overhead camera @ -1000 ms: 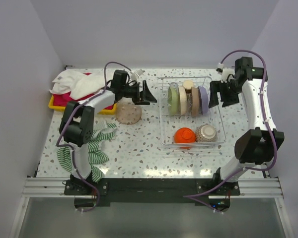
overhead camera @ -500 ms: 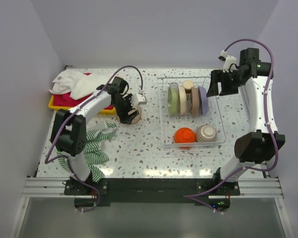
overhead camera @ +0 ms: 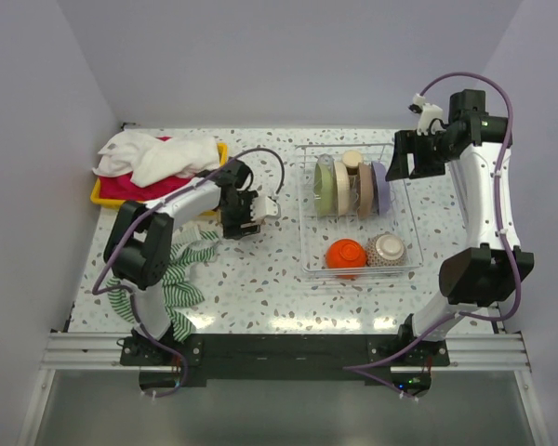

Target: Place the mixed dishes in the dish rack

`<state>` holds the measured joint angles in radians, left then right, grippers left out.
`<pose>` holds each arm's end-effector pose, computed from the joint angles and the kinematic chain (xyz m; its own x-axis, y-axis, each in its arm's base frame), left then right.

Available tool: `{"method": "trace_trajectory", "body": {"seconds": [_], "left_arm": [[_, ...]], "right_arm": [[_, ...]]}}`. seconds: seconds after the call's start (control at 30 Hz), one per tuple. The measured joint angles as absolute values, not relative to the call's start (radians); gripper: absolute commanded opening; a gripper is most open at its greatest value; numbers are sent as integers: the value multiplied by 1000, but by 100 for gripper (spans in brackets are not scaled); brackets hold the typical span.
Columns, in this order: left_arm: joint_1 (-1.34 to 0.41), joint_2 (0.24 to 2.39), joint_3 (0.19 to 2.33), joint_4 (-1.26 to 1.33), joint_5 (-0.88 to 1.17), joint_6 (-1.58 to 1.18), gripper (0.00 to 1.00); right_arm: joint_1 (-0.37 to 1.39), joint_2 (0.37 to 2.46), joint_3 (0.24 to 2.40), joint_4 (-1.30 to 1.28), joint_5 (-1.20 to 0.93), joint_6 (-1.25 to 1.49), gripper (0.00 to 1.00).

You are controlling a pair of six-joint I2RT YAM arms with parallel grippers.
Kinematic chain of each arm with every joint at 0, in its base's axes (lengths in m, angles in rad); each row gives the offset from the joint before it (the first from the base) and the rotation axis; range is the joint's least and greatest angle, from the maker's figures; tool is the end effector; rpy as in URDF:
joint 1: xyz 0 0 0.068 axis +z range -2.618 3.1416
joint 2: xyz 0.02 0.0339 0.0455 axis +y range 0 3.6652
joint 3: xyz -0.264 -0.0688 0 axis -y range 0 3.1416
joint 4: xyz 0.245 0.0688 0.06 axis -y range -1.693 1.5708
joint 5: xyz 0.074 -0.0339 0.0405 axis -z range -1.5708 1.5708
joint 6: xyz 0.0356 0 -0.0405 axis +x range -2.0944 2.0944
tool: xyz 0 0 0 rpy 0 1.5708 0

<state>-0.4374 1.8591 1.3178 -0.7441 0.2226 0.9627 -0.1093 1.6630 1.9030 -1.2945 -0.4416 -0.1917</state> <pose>0.3287 -0.1624 0.1875 -0.1113 0.9357 -0.3347 0.9816 0.1561 0.1100 0.3202 -0.0198 0.4006 -0.8275 -0.0825 -0.5554 -0.2738 0.9229 0.2708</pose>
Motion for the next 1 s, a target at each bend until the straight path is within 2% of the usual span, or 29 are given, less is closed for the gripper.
{"method": "trace_trajectory", "body": {"seconds": [0.1, 0.2, 0.23, 0.3, 0.4, 0.43, 0.63, 0.73, 1.0], "left_arm": [[-462, 1879, 1304, -707, 207, 962, 69], [-480, 1887, 1290, -667, 189, 960, 59], [-483, 1890, 1286, -654, 180, 957, 50], [-488, 1895, 1277, -632, 160, 953, 39], [-493, 1901, 1266, -615, 135, 955, 14], [-494, 1902, 1265, -614, 128, 952, 0], [-508, 1894, 1296, -636, 101, 942, 0], [-494, 1894, 1379, -718, 135, 878, 0], [-406, 1971, 1932, -948, 415, 602, 0]], "right_arm": [[-109, 1661, 1903, -1295, -442, -192, 75], [-109, 1657, 1903, -1295, -441, -192, 75], [-109, 1655, 1903, -1295, -441, -191, 75], [-109, 1650, 1903, -1294, -441, -191, 75], [-109, 1642, 1903, -1294, -441, -191, 75], [-109, 1640, 1903, -1294, -441, -191, 75], [-109, 1625, 1903, -1294, -440, -191, 75], [-109, 1613, 1901, -1293, -438, -191, 75], [-109, 1579, 1875, -1293, -435, -191, 75]]}}
